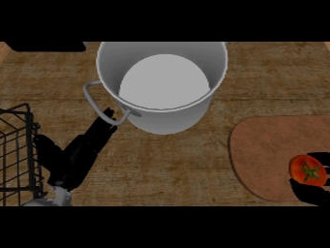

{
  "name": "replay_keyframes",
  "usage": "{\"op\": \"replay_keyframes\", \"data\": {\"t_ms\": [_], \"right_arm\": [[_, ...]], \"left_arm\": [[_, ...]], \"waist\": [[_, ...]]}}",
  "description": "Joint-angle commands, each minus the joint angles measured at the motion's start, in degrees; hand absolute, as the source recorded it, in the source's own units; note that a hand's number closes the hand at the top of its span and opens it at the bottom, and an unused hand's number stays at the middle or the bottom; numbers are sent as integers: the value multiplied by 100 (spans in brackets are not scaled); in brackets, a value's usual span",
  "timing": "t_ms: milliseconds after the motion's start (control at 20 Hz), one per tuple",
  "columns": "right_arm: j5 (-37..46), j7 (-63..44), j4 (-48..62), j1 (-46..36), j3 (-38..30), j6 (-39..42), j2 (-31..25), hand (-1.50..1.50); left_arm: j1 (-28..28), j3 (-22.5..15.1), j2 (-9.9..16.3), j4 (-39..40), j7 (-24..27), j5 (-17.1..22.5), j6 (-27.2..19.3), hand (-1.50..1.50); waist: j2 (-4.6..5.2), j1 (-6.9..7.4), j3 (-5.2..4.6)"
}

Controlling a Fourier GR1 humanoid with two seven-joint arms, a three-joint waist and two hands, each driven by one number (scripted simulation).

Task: Pick the tomato from the cutting board and place it in the pot

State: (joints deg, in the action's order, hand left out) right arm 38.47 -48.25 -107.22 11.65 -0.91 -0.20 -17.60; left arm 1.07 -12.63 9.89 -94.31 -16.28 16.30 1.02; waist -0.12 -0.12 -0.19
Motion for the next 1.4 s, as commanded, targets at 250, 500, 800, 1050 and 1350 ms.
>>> {"op": "replay_keyframes", "data": {"t_ms": [250, 500, 800, 1050, 1350], "right_arm": [[238, 515, 177, -271, -303, 230, -59, 150], [2130, -1718, -147, -317, 2293, -32, 1707, 150], [2711, -3225, 372, -468, 3972, -503, 1744, 150], [3571, -3682, 132, -420, 4362, -518, 1752, 150], [4962, -3693, -603, -633, 4324, -91, 1755, 150]], "left_arm": [[42, 273, -92, -187, -239, -92, 162, 0], [22, 312, 70, -190, -207, 68, 329, 0], [66, 188, -71, 0, -114, -60, 273, 0], [-79, 208, -108, -138, -172, -58, 165, 0], [-131, 271, -77, -63, -136, -42, 186, 0]], "waist": [[8, 6, 20], [12, 157, -3], [22, 180, -8], [-35, 29, -9], [-74, -113, -18]]}}
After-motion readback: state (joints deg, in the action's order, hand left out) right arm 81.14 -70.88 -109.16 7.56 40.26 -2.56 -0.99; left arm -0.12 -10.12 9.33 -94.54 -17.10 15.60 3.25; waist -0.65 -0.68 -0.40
